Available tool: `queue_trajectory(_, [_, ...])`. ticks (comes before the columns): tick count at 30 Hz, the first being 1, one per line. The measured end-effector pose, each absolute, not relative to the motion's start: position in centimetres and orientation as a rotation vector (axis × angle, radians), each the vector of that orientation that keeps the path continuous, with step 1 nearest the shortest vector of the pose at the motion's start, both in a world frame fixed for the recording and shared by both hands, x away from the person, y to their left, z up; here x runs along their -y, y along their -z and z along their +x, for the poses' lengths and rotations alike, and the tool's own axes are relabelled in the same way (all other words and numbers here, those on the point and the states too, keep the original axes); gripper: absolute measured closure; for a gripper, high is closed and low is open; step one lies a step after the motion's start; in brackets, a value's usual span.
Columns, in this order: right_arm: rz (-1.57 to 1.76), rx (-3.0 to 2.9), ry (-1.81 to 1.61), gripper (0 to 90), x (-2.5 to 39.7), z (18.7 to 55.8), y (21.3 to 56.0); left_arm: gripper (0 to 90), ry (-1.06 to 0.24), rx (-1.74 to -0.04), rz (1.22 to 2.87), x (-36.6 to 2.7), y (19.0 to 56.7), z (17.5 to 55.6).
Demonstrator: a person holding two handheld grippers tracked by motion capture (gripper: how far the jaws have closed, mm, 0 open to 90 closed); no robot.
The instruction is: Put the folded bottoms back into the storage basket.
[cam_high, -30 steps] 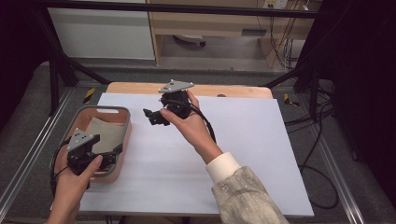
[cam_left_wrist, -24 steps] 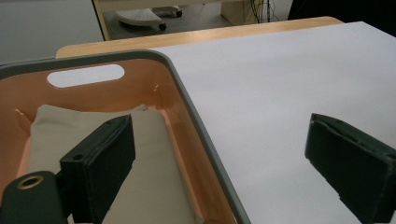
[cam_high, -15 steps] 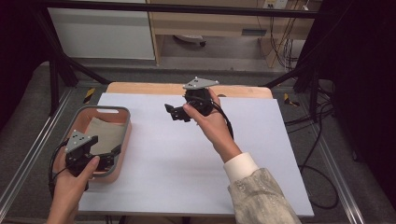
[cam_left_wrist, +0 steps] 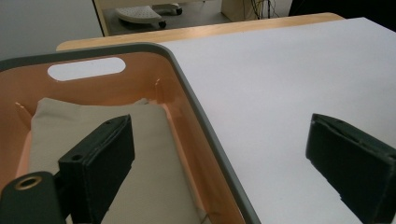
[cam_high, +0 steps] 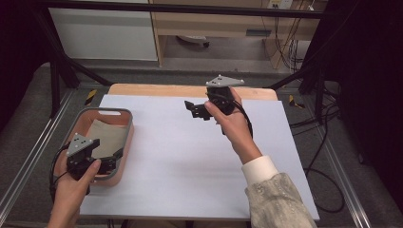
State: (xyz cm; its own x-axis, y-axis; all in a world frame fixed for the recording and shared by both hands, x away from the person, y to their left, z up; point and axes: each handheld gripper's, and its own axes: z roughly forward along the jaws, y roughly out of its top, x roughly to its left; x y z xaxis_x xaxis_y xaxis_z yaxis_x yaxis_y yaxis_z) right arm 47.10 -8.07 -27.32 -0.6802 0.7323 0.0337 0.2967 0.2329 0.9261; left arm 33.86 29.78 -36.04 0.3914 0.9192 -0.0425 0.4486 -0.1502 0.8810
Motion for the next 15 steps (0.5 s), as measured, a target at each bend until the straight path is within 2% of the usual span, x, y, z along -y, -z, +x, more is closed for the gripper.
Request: queue_trajectory(15, [1.028, -2.026, -1.427, 5.4, 13.3, 46.7, 26.7, 8.1, -0.669, -1.206, 1.770, -29.8, 36.4, 33.9])
